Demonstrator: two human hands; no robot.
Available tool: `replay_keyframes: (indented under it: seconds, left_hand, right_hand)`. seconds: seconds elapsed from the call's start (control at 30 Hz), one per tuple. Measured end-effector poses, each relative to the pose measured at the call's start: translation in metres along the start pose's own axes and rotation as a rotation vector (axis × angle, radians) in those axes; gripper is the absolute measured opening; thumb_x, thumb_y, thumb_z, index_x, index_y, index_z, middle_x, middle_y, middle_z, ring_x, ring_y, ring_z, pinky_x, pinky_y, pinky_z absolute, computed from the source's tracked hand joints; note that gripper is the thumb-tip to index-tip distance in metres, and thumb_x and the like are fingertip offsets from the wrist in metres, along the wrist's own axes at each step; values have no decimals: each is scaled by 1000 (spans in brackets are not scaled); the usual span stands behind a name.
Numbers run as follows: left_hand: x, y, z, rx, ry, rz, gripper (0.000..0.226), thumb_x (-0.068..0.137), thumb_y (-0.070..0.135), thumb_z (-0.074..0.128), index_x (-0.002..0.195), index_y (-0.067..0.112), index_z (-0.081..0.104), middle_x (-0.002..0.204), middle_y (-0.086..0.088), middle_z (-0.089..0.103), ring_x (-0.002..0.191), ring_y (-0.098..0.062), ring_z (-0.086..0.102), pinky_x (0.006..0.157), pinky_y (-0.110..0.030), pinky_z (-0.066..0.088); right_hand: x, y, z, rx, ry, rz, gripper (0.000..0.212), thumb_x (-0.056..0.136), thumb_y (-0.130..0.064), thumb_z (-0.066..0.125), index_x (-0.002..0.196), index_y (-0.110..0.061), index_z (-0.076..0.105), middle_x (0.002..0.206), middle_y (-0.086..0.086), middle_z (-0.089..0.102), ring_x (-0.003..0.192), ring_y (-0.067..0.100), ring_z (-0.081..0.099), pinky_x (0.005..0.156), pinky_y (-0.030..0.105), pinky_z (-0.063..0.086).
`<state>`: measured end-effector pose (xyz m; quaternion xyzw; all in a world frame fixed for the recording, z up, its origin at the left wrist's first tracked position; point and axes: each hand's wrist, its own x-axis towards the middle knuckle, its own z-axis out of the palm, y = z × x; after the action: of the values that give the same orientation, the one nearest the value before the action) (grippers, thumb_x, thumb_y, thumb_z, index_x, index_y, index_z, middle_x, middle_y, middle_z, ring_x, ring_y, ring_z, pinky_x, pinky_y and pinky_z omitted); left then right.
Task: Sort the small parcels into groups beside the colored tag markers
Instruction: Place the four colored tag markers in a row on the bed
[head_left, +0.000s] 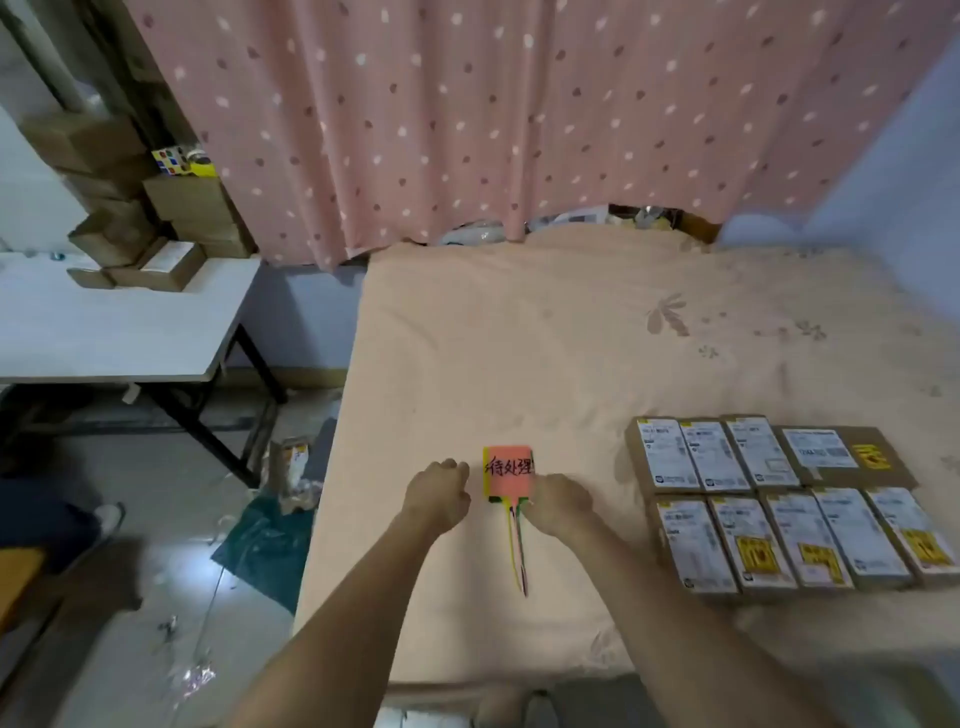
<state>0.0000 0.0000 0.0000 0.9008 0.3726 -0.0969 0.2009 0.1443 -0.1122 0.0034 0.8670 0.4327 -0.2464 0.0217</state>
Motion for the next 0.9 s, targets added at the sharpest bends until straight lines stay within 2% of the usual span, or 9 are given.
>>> replay_keyframes:
  seconds: [0.13,0.23,0.4,0.6,0.73,0.83,0.9]
  left_hand:
    - [-13,-9,50,-6,-131,-41,44,86,9,41,128,10,52,129,-8,53,118,-27,52,91,-37,48]
    - [-13,-15,72,-26,-133,-48,47,87,9,40,133,13,50,133,-4,52,120,-25,51,93,-36,48]
    - [-11,-18,83,-78,-145,-73,43,88,10,42,129,12,53,132,-3,53,119,-23,52,91,-35,49]
    - [-10,-12,88,-182,-164,-112,38,88,11,41,123,10,57,127,-5,56,116,-24,54,90,-37,50]
    - [-9,-3,93,-330,-197,-174,32,87,11,44,115,6,59,121,-8,58,112,-25,56,89,-32,48]
    - [-3,4,91,-526,-233,-305,20,90,15,44,100,4,58,104,-10,62,96,-26,58,79,-30,44]
    - [3,10,88,-743,-271,-396,17,94,21,43,94,9,55,99,-6,59,89,-22,53,79,-32,44]
  right_hand:
    - [3,-2,53,-13,-95,73,34,90,-38,52,115,-15,60,116,6,64,106,27,64,76,31,47]
    - [12,-7,79,-45,-46,104,39,88,-39,52,116,-12,56,114,6,62,103,26,63,72,30,42]
    - [23,-16,104,-64,24,151,28,94,-17,46,119,-9,53,112,8,65,103,28,63,82,31,48]
    - [30,-19,108,-40,-52,191,26,96,-10,46,116,-11,61,114,6,66,103,25,65,81,29,50]
    - [25,-15,97,86,-44,203,24,94,-10,46,116,-9,57,113,8,66,102,25,65,75,30,48]
    - [23,-12,89,230,-12,189,25,94,-8,43,118,-7,52,107,10,63,93,25,62,66,29,42]
    - [21,-13,81,309,20,171,19,91,-7,45,109,-8,51,94,10,62,88,29,66,65,36,54]
